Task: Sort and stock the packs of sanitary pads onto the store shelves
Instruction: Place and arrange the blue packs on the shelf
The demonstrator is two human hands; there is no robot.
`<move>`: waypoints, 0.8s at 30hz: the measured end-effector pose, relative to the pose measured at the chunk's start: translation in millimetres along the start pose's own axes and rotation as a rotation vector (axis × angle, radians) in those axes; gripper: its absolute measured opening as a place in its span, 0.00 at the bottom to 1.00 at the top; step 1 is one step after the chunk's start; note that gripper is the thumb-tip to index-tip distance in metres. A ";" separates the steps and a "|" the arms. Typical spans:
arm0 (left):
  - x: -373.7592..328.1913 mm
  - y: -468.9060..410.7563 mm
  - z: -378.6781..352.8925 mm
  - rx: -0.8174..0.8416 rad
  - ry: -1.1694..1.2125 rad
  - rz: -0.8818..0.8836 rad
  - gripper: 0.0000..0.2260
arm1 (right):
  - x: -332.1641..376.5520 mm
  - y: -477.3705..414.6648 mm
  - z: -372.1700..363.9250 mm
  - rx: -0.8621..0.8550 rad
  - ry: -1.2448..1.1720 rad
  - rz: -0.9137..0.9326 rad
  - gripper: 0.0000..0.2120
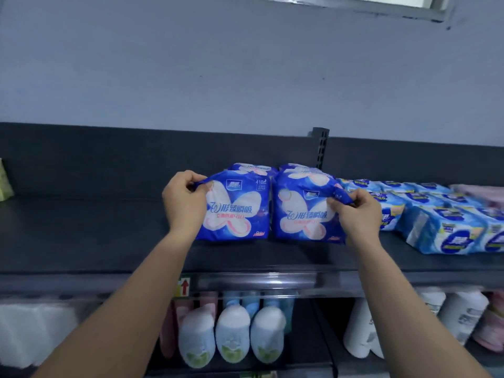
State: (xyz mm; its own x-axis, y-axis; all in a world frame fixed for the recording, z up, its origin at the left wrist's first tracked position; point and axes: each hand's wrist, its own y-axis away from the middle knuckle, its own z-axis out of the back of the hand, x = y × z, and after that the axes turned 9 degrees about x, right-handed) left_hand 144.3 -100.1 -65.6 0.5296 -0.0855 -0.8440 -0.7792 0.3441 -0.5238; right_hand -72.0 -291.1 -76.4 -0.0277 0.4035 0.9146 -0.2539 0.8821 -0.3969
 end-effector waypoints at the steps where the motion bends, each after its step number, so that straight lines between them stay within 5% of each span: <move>1: 3.0 -1.3 -9.3 0.006 0.010 -0.007 0.04 | -5.0 -6.5 2.2 0.000 -0.004 -0.017 0.19; 8: 21.2 -3.6 -50.5 0.122 -0.037 -0.036 0.09 | -39.9 -35.9 12.9 0.046 0.004 -0.117 0.18; 12: 24.2 -3.3 -57.5 0.424 -0.182 0.068 0.29 | -54.3 -50.4 18.0 0.092 -0.003 -0.134 0.11; 18: 26.3 1.3 -75.0 0.324 -0.307 0.013 0.34 | -41.0 -51.7 18.4 0.300 0.259 -0.040 0.23; 24: 32.2 2.2 -92.1 0.301 -0.305 -0.028 0.32 | -56.4 -57.2 16.0 0.220 0.379 0.053 0.23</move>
State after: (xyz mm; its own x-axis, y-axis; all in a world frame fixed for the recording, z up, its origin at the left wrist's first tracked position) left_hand 128.8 -188.2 -104.6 0.6590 0.1661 -0.7336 -0.6545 0.6071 -0.4506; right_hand -71.4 -368.2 -104.0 0.2998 0.5433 0.7841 -0.4627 0.8016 -0.3785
